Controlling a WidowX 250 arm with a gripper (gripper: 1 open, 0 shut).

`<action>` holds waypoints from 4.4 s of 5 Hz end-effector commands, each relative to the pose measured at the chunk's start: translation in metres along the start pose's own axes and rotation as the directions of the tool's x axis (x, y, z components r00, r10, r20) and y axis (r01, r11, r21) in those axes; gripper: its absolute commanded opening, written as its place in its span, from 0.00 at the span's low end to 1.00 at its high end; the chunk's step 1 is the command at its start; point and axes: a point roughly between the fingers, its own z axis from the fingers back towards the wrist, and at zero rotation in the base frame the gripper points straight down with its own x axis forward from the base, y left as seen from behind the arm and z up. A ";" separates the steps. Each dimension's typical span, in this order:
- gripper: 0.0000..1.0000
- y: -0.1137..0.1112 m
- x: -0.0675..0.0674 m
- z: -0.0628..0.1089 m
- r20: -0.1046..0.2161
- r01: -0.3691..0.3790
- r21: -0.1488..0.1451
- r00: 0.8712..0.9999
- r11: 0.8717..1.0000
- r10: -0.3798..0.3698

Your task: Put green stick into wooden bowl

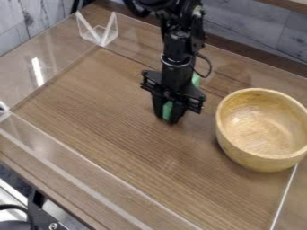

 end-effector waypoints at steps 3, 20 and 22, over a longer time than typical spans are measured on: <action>0.00 0.014 -0.004 0.039 0.023 -0.047 -0.037 0.999 0.998 0.048; 0.00 -0.113 0.015 0.099 0.106 -0.003 -0.129 0.994 0.992 0.016; 0.00 -0.096 0.011 0.105 0.115 0.003 -0.128 0.993 0.992 0.012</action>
